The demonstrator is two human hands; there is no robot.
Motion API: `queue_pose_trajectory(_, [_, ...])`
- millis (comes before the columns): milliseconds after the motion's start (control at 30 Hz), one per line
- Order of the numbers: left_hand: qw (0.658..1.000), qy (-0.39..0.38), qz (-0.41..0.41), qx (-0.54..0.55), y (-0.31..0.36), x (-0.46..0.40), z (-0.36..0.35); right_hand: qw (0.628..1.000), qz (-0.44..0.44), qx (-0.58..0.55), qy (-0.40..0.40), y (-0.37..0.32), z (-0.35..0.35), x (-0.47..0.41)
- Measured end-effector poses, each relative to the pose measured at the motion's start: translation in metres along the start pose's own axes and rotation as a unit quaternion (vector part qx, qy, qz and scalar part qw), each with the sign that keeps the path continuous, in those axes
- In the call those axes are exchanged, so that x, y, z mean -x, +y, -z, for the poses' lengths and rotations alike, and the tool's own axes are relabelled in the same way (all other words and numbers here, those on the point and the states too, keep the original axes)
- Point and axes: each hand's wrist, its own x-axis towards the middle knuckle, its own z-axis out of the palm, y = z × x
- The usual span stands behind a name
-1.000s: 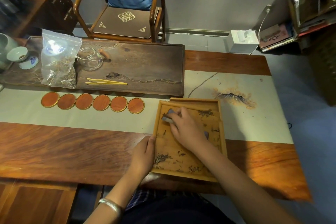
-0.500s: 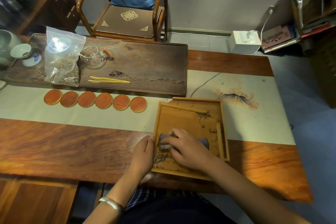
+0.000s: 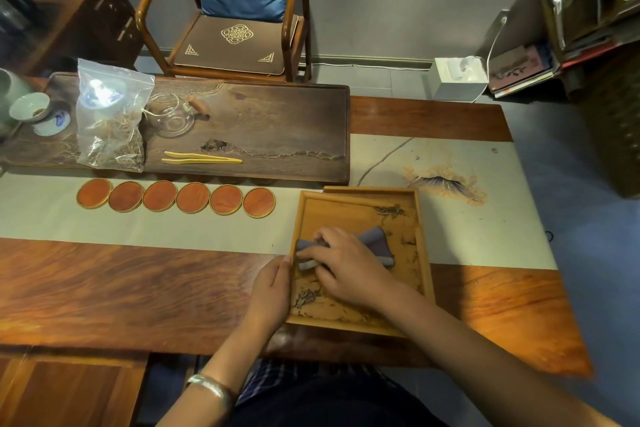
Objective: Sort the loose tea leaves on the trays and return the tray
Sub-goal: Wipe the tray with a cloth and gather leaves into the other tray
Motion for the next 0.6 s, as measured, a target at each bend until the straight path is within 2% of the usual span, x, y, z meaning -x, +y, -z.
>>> queue_pose_trajectory(333, [0.999,-0.008,-0.013,0.029,-0.003,0.001,0.004,0.996,0.059,-0.036,-0.064,-0.014,-0.01,0.027])
queue_pose_trajectory(500, [1.0,-0.018,-0.016,0.007,-0.002,-0.003,0.002,0.999,0.008,-0.05,-0.005,-0.006,0.003,0.02])
queue_pose_trajectory(600, [1.0,-0.006,-0.025,0.007,-0.003,-0.005,0.0,0.999,0.029,0.003,-0.03,-0.008,0.004,0.013])
